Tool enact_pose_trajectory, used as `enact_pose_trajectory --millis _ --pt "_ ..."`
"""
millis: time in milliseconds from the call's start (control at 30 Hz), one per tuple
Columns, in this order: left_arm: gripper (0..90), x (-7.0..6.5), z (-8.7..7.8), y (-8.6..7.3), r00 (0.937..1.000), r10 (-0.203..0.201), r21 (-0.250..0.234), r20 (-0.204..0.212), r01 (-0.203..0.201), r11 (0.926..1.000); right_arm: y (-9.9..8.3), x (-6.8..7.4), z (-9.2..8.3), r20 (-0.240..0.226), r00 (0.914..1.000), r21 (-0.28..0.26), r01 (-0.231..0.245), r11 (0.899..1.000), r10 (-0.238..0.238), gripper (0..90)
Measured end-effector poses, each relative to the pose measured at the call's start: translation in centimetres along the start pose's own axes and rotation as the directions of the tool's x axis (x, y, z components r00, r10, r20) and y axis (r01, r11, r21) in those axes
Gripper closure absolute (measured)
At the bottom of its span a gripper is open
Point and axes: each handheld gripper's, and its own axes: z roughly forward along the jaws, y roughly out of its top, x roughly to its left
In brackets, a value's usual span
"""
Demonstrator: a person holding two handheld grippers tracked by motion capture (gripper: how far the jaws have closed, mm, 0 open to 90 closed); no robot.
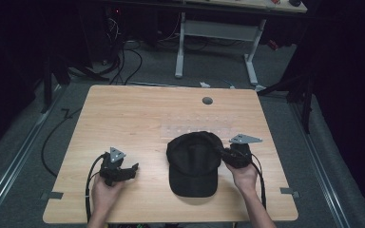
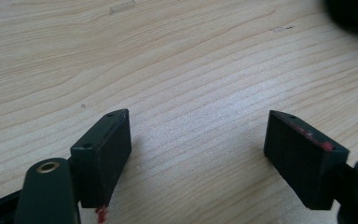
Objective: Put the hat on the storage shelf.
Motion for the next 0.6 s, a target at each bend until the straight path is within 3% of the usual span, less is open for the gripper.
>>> enact_pose_trajectory --millis 200,433,600 --pt "23.5 0.0 0.0 0.0 1.0000 -0.002 -0.001 0.000 0.002 1.0000 0.2 0.1 -1.0 -0.030 0.9995 -0.032 0.007 0.999 -0.008 87.6" --pt "25.4 0.0 0.0 0.0 1.0000 -0.005 -0.005 -0.005 0.005 1.0000 0.4 0.2 -2.0 -0.049 0.9987 -0.065 -0.017 0.998 0.014 87.8" --pt "25.4 0.0 0.0 0.0 1.0000 -0.005 -0.005 -0.005 0.005 1.0000 1.1 0.7 -2.7 -0.060 0.9981 -0.085 0.009 0.996 -0.014 87.9"
